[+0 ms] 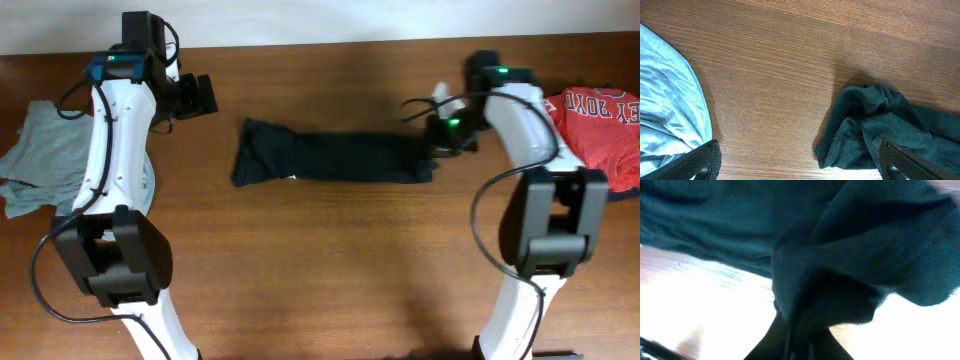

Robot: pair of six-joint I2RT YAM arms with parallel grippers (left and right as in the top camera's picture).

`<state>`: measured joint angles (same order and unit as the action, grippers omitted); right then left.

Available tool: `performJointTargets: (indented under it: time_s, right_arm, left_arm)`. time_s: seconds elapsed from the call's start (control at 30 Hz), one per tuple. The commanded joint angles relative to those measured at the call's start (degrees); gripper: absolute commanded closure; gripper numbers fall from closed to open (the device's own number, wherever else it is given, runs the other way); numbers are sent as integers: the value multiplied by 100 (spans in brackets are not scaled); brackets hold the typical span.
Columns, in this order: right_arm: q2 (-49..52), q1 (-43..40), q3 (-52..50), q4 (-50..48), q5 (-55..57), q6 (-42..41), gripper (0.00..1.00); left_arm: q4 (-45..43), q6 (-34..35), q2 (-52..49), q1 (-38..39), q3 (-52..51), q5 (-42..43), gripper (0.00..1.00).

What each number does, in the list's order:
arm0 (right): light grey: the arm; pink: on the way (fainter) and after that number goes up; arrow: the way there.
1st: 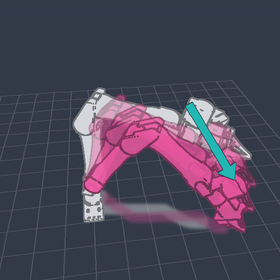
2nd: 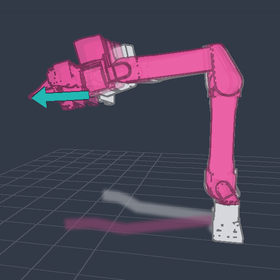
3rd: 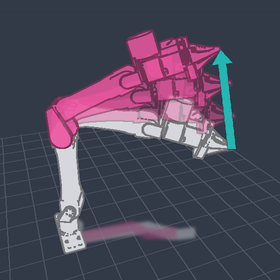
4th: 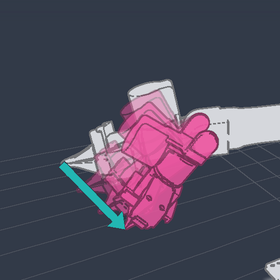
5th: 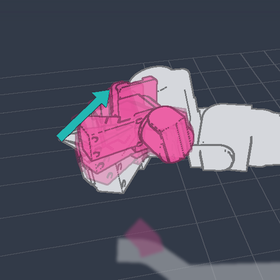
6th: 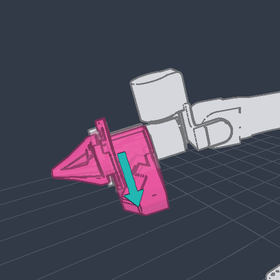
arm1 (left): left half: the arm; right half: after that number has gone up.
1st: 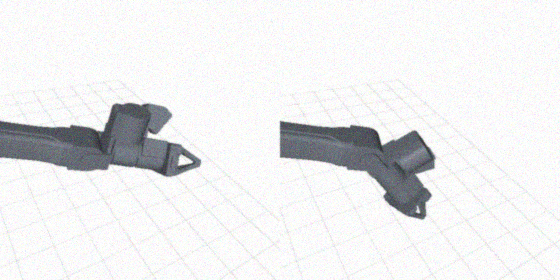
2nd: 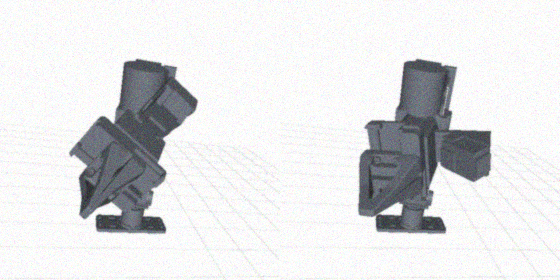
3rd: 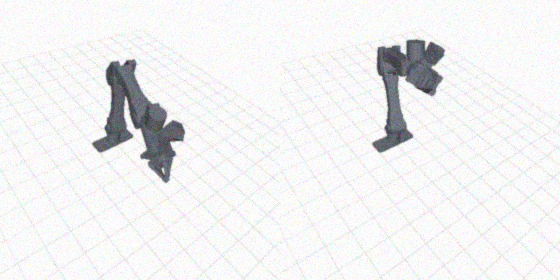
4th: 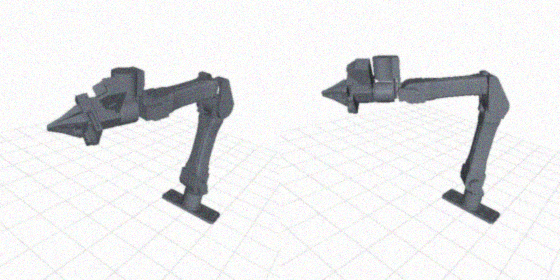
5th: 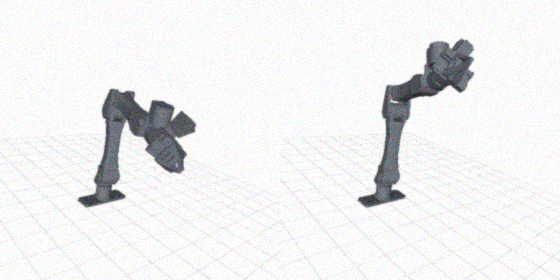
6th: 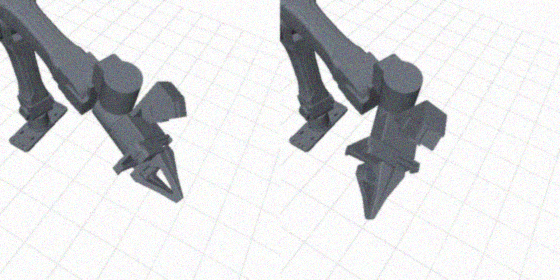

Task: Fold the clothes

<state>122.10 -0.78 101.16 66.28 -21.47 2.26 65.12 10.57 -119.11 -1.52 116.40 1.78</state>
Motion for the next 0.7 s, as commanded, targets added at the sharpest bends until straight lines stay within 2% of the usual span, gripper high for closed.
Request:
performJointTargets:
  time_s: [0.0, 0.17, 0.2, 0.23, 0.27, 0.3, 0.33, 0.5, 0.67]
  right_arm:
    - [31, 586, 111, -24, 728, 85, 96]
    - [33, 1134, 111, -348, 1016, 28, 91]
    - [44, 1250, 111, -463, 1014, 26, 77]
    - [52, 1296, 111, -516, 1016, 24, 55]
    - [52, 1346, 111, -564, 1019, 2, 24]
    - [52, 1381, 111, -590, 1016, 0, 4]
    - [52, 1392, 111, -605, 1019, -17, 1]
    - [50, 1316, 269, -479, 1001, -278, 1]
    - [50, 1224, 837, 57, 946, -278, 1]
  left_arm:
    - [0, 48, 162, -2, 87, 85, 1]
    - [0, 48, 162, 2, 87, 85, 1]
    - [2, 48, 160, 2, 87, 85, 1]
    - [2, 48, 162, 2, 87, 85, 1]
    - [2, 48, 162, 2, 87, 85, 1]
    - [2, 48, 160, 2, 87, 85, 1]
    - [2, 48, 160, 2, 87, 83, 1]
    - [4, 48, 160, 2, 87, 85, 1]
    - [4, 48, 160, 2, 87, 85, 1]
